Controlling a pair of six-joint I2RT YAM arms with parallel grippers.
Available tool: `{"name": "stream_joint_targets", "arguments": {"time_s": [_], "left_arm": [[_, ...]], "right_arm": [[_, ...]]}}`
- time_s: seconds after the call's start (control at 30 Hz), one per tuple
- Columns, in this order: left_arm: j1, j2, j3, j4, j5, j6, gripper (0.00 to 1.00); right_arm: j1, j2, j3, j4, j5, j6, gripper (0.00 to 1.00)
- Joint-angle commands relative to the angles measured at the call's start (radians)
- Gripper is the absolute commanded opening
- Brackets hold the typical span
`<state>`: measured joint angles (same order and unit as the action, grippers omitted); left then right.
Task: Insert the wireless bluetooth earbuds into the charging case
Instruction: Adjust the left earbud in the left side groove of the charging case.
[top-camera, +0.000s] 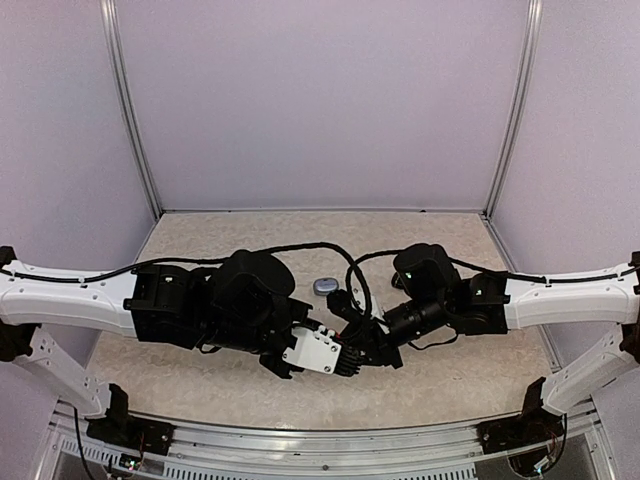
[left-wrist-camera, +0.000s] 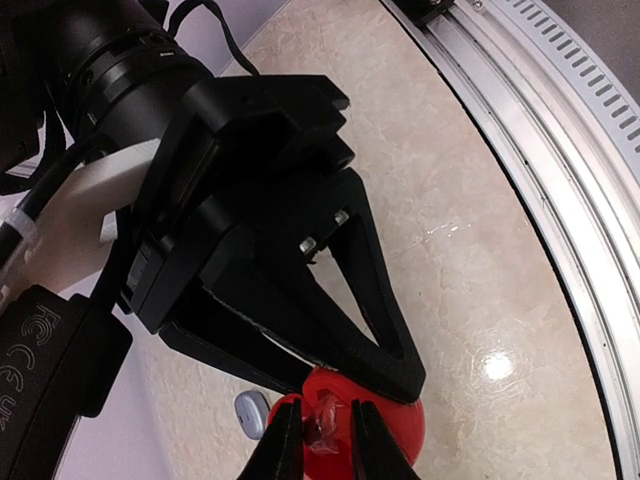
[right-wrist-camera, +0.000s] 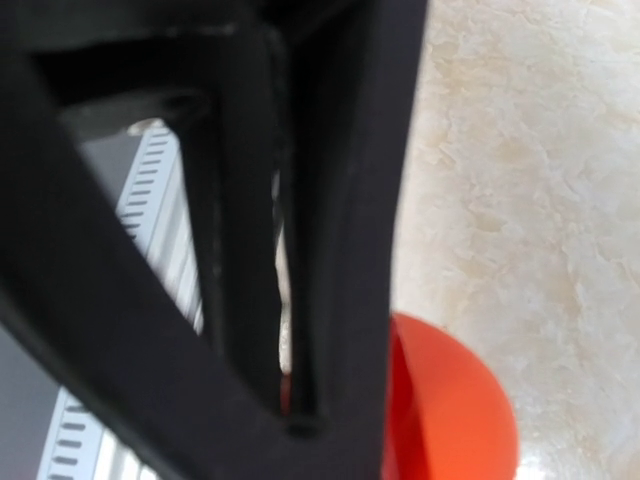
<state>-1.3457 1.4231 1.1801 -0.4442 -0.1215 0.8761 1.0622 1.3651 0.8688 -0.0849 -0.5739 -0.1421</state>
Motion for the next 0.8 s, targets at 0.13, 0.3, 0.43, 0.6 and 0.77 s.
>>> {"name": "stream_joint_targets", "arguments": {"time_s": [0.13,0.3,0.43,0.6,0.77], "left_arm": [[0.017,0.011,-0.013,-0.014,-0.034,-0.015,0.29],[0.019,0.014,-0.016,-0.018,-0.025,-0.017,0.29],[0.013,0.019,-0.013,-0.030,-0.018,-0.013,0.26],[-0.002,0.034,-0.016,-0.046,-0.051,0.001,0.23],[-0.004,0.049,-0.006,-0.051,-0.070,0.000,0.22]], "right_arm": [[0.037,-0.009,0.046,-0.018,-0.004,-0.035,0.00],[0.047,-0.005,0.055,-0.030,0.011,-0.043,0.00],[0.048,-0.008,0.059,-0.032,0.012,-0.043,0.00],[0.048,-0.016,0.061,-0.029,0.012,-0.042,0.00],[0.048,-0.015,0.065,-0.035,0.008,-0.041,0.00]]}}
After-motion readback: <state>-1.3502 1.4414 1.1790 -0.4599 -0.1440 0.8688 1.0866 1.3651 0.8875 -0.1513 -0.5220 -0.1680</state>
